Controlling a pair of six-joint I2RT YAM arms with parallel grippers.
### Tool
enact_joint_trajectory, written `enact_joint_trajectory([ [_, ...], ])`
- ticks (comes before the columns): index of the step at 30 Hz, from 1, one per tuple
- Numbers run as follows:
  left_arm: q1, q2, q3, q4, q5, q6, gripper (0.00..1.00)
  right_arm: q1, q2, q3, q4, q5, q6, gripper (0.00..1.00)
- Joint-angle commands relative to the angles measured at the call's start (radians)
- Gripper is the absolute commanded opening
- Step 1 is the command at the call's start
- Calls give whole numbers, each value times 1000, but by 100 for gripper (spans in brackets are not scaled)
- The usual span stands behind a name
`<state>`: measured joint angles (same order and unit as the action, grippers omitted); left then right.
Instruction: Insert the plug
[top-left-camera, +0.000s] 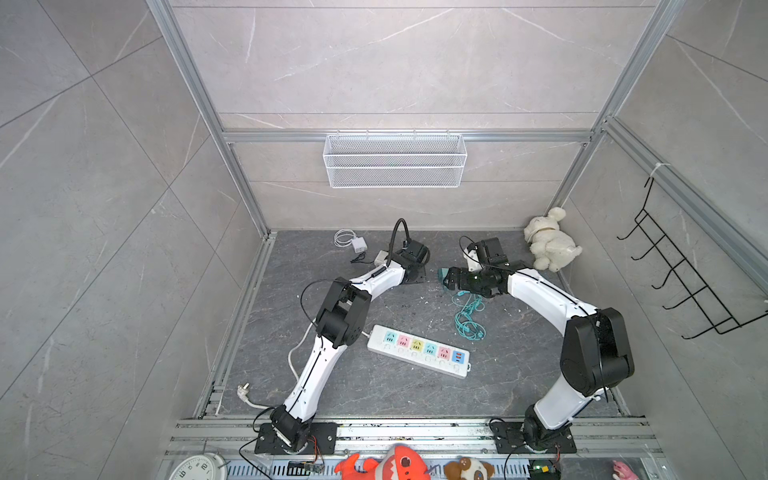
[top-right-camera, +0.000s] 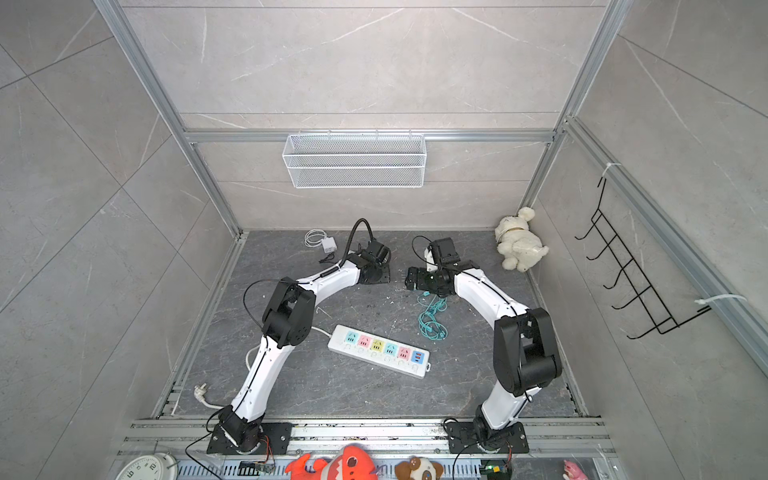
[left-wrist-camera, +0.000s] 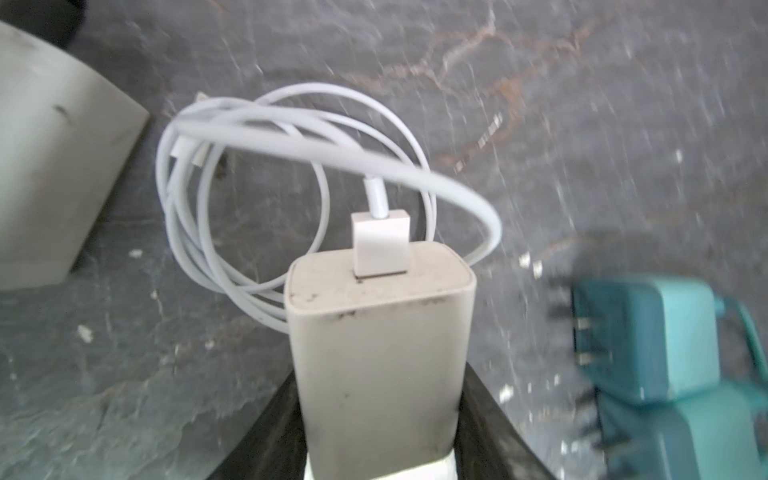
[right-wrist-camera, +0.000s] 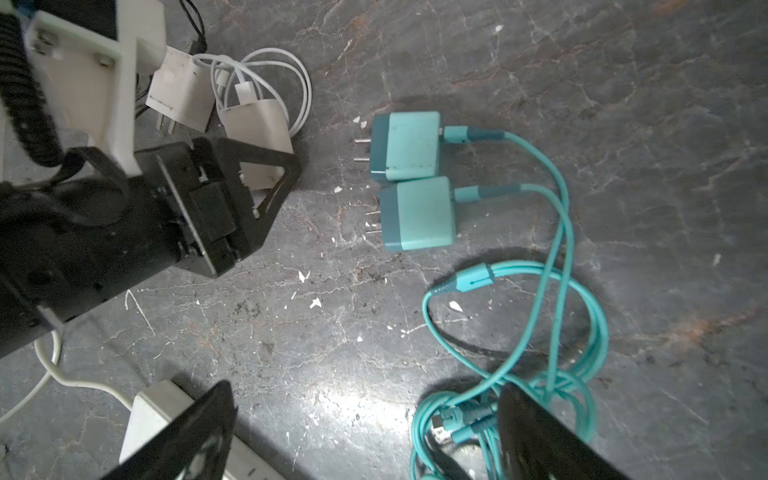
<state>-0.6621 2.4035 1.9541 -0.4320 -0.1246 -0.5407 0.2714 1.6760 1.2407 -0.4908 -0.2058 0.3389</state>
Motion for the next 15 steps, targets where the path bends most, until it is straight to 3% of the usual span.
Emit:
enact_joint_trajectory([
  [1, -5, -160, -77, 56, 79, 168, 37, -6, -69, -40, -8, 33, -10, 98],
  [9, -3, -434, -436, 290, 183, 393, 35, -9, -156, -85, -20, -22, 13, 97],
  [15, -2, -518, -576, 418, 269, 522, 35, -7, -206, -109, -26, -112, 14, 95],
])
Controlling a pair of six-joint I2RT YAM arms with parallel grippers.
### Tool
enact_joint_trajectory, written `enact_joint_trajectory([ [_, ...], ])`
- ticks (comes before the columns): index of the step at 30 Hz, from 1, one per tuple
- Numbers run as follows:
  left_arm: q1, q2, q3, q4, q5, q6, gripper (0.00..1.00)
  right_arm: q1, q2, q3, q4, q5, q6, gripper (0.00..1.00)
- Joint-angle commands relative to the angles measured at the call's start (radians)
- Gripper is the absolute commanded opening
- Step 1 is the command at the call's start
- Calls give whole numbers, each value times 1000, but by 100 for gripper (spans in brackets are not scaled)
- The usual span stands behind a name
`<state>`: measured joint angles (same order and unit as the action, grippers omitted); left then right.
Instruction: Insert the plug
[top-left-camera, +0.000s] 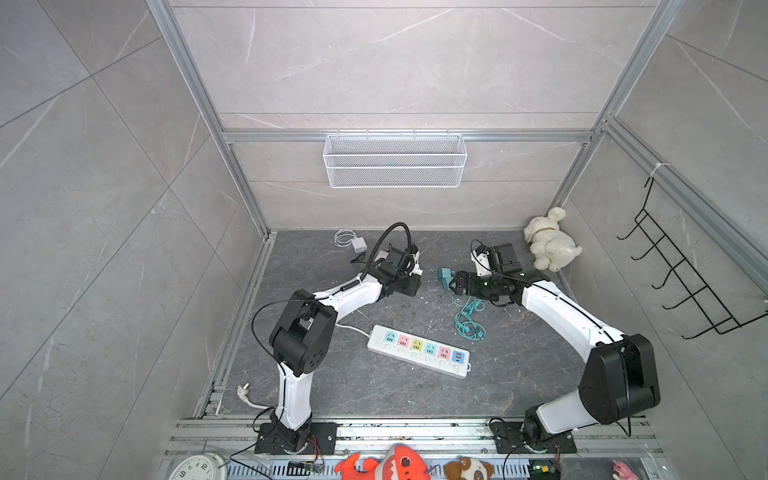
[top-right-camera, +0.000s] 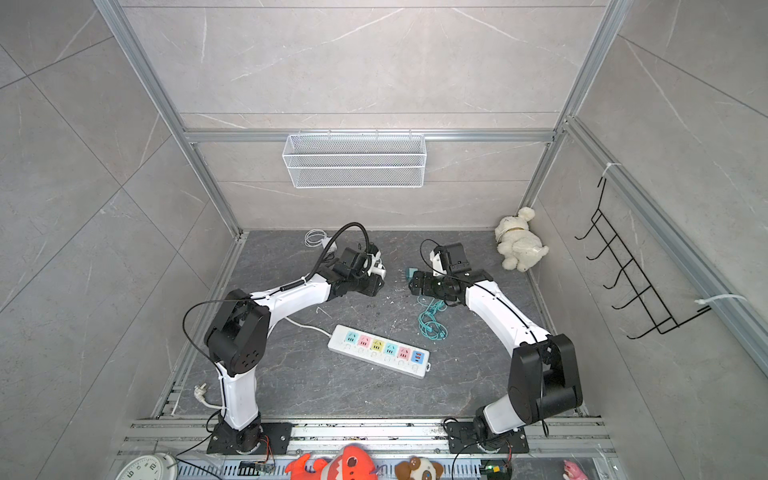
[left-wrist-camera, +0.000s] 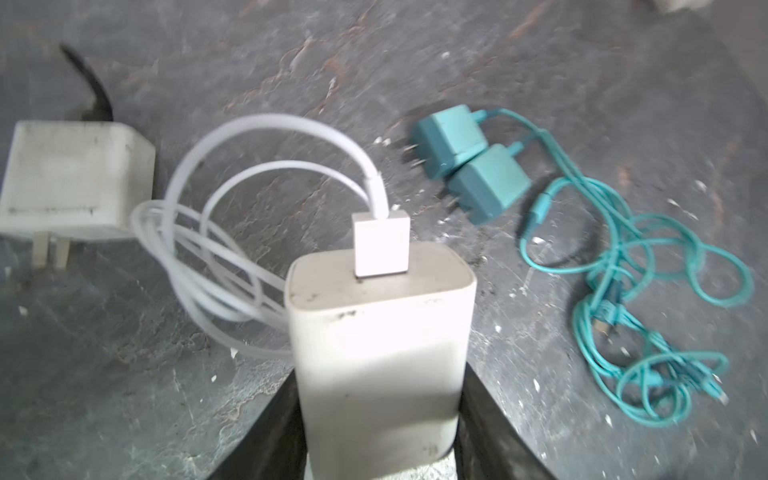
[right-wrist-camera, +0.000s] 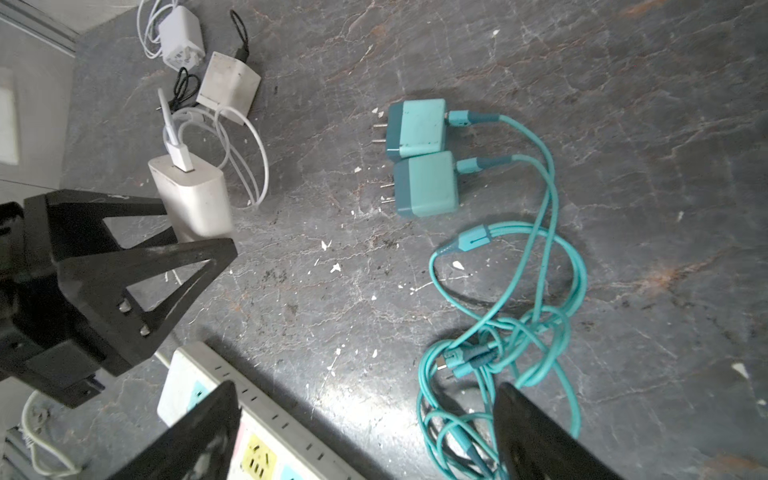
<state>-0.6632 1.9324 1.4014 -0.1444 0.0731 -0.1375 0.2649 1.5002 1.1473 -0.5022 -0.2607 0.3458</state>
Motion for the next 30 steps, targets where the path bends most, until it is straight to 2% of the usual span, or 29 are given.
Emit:
enact_joint_trajectory([
  [1, -2, -49, -28, 135, 86, 138, 35, -3, -35, -14, -16, -67, 4, 94],
  [5, -4, -58, -74, 198, 133, 211, 35, -3, -36, -6, -1, -87, 14, 91],
  [9, -3, -99, -223, 430, 201, 298, 35, -3, -20, 12, 17, -96, 47, 86],
  [11, -3, -113, -298, 584, 216, 333, 35, -1, -10, 15, 36, -127, 61, 79],
  [13, -2, -116, -331, 651, 221, 347, 35, -1, 3, 17, 62, -170, 73, 72],
  [17, -1, -92, -285, 591, 237, 356, 35, 8, 24, 27, 76, -186, 82, 65],
  [30, -3, -99, -314, 641, 301, 350, 35, 77, 115, 79, 98, -179, 66, 65],
])
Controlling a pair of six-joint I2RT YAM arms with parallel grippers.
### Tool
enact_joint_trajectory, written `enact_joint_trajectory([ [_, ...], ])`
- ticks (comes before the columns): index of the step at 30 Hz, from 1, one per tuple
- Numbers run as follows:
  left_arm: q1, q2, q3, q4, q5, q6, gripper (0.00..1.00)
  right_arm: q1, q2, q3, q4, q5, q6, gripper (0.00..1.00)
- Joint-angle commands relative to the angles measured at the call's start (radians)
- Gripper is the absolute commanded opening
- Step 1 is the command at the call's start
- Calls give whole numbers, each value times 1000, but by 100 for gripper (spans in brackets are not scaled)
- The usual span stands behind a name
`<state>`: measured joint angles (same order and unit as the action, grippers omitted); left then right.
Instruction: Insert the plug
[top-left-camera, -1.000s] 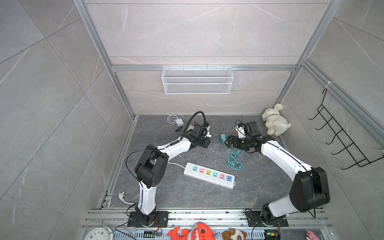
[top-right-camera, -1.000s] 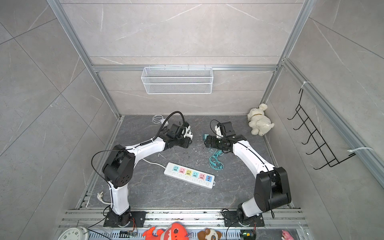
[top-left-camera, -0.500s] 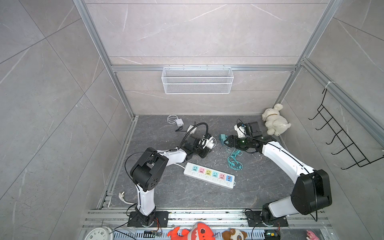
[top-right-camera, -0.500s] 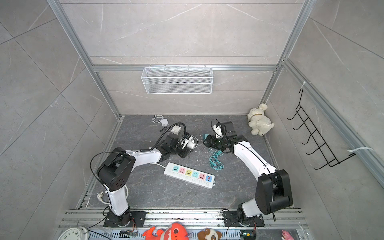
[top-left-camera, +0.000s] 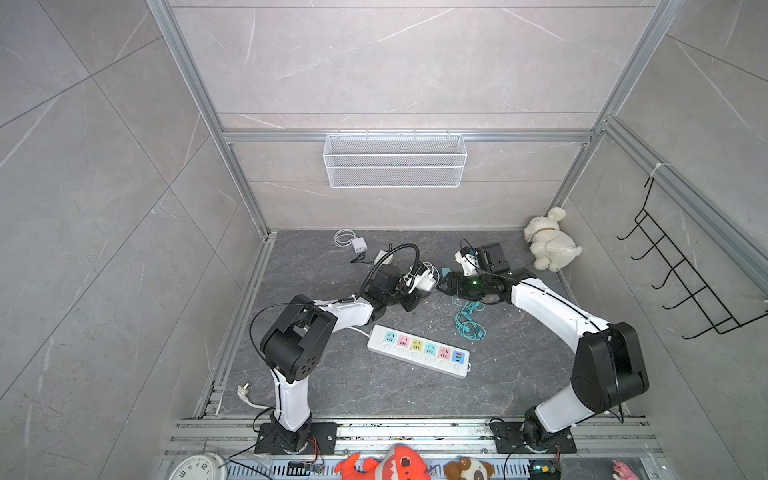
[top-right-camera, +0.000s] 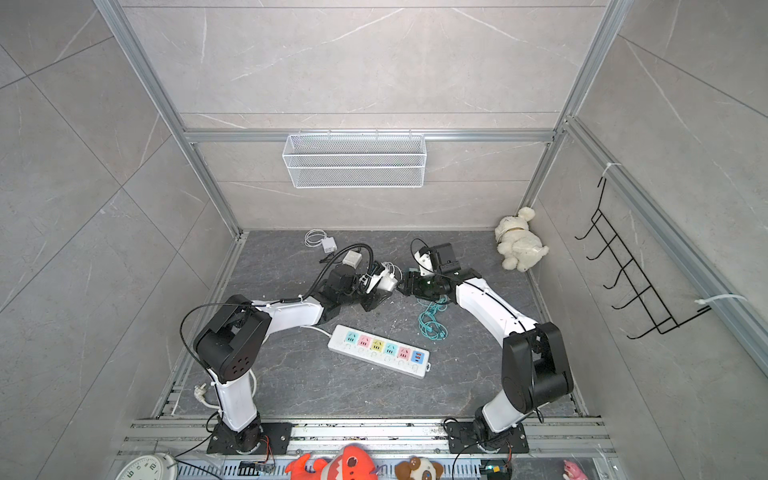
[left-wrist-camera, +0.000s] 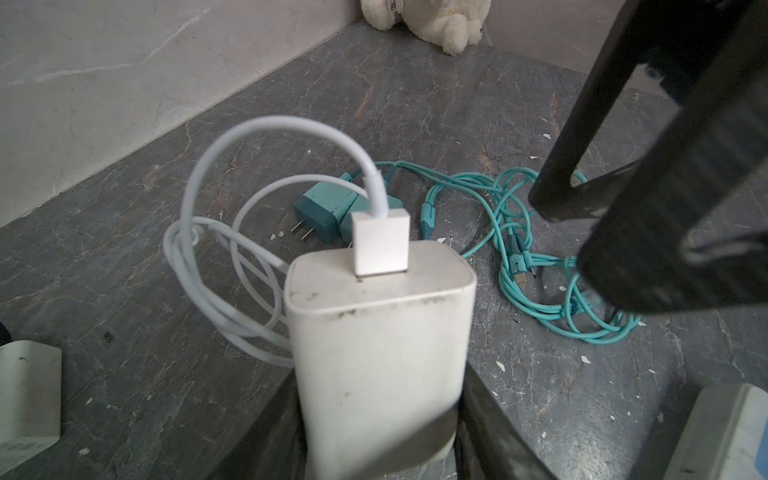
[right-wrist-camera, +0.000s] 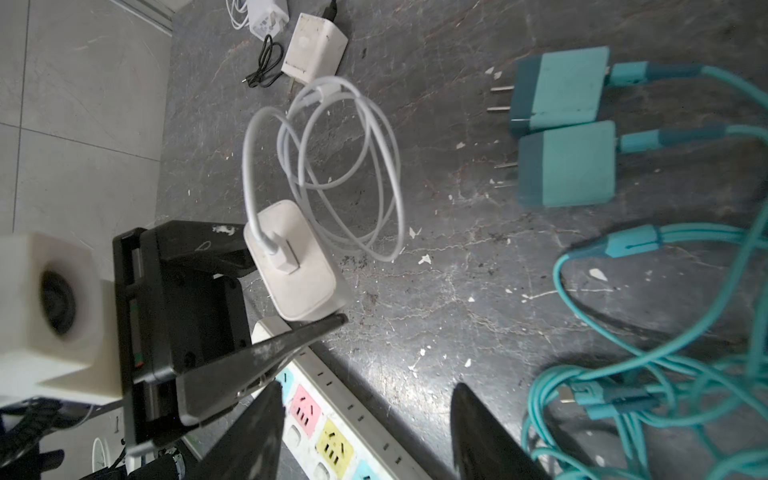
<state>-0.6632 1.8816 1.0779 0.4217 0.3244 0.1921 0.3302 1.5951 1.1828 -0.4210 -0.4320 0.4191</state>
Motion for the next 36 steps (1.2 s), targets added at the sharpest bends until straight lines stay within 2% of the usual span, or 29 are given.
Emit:
enact_joint_trajectory([
  [1, -3, -51, 9, 72, 57, 19, 35, 17, 28, 49, 19, -8, -8, 65],
  [11, -3, -86, 19, -15, 133, 9, 35, 30, 102, 101, 22, -24, -64, 61],
  [22, -7, -89, 24, -28, 144, -3, 35, 57, 122, 122, 43, -67, -80, 58],
  [36, -23, -104, 33, -61, 159, -11, 35, 105, 148, 157, 47, -120, -117, 49],
])
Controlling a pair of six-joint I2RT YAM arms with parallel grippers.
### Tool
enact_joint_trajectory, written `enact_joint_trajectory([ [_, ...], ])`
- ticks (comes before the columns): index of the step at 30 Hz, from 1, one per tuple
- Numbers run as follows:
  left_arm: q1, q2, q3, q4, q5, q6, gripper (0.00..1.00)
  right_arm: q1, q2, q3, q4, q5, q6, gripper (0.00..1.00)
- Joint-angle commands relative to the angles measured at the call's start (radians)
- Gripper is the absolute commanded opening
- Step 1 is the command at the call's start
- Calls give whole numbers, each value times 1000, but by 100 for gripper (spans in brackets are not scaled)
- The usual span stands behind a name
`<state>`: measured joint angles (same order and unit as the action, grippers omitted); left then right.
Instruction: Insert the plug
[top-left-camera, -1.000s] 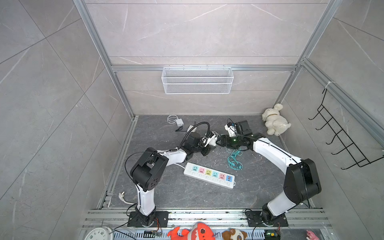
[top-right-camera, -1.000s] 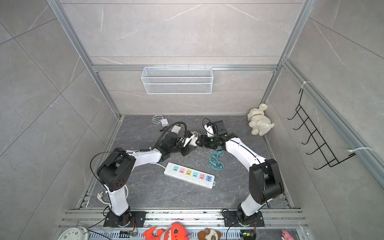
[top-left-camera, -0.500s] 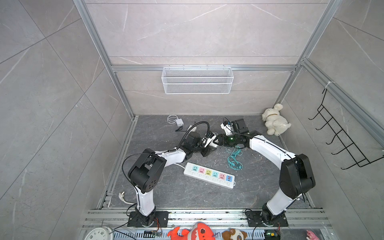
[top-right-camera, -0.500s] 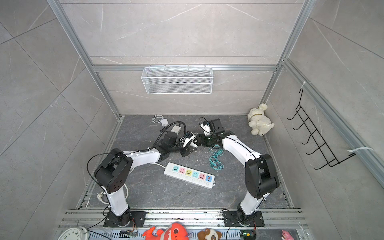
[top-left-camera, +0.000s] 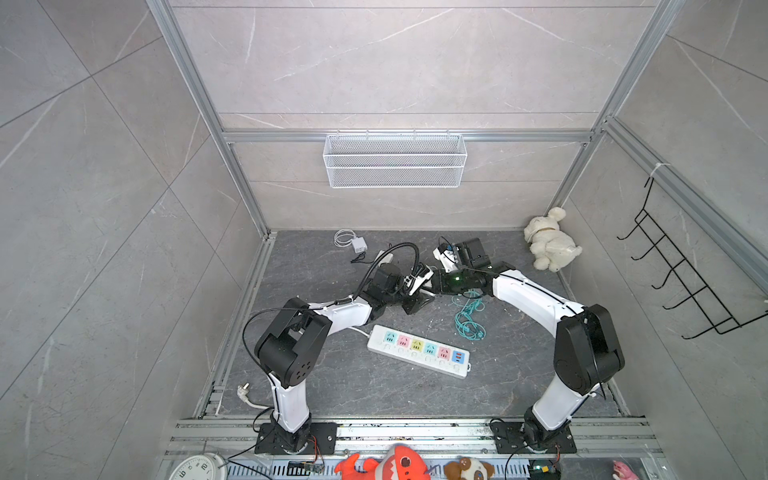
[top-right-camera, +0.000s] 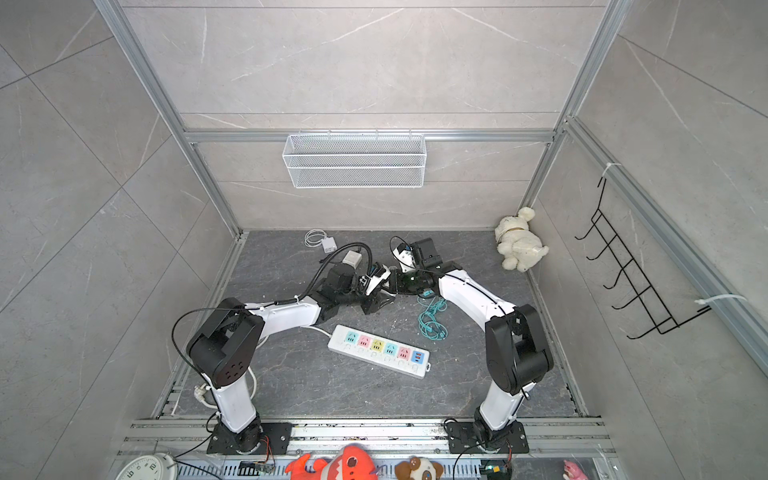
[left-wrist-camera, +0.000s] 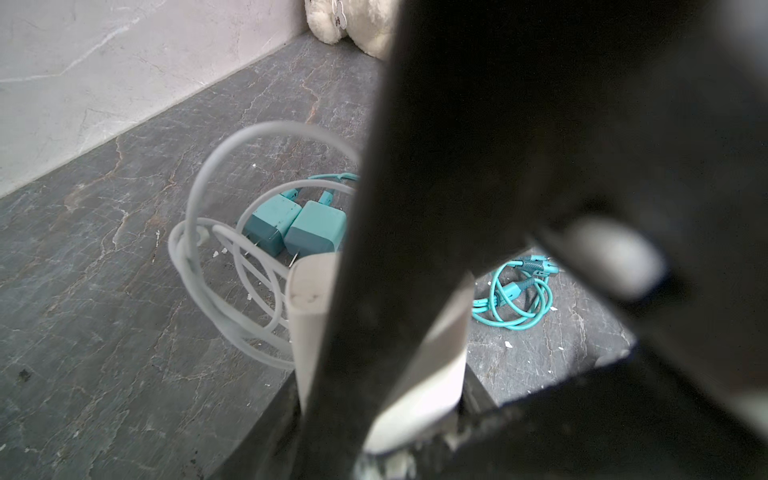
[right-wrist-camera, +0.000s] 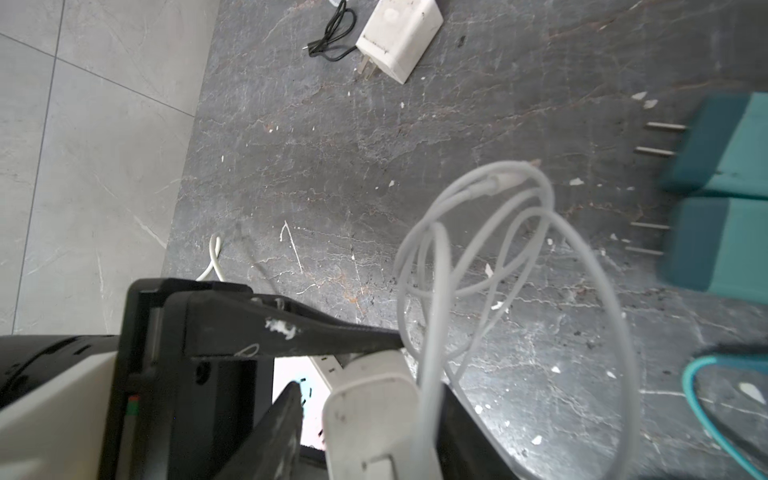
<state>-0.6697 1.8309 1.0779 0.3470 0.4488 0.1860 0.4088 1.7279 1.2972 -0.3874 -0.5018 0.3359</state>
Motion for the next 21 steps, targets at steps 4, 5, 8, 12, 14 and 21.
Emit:
enact_joint_trajectory([
  [4, -22, -54, 33, 10, 35, -5, 35, 39, 19, 50, 1, -50, -46, 48],
  [5, -22, -55, 33, 7, 35, -5, 35, 40, 16, 50, -1, -50, -47, 48],
  [8, -24, -60, 31, 5, 35, -5, 36, 42, 13, 47, -7, -46, -50, 47],
  [12, -24, -60, 38, -6, 39, -3, 36, 45, 9, 36, -5, -46, -55, 45],
  [14, -25, -60, 43, -20, 40, 1, 36, 45, 9, 32, -2, -47, -55, 44],
  [21, -25, -61, 44, -28, 37, 6, 37, 45, 12, 31, -2, -52, -60, 41],
])
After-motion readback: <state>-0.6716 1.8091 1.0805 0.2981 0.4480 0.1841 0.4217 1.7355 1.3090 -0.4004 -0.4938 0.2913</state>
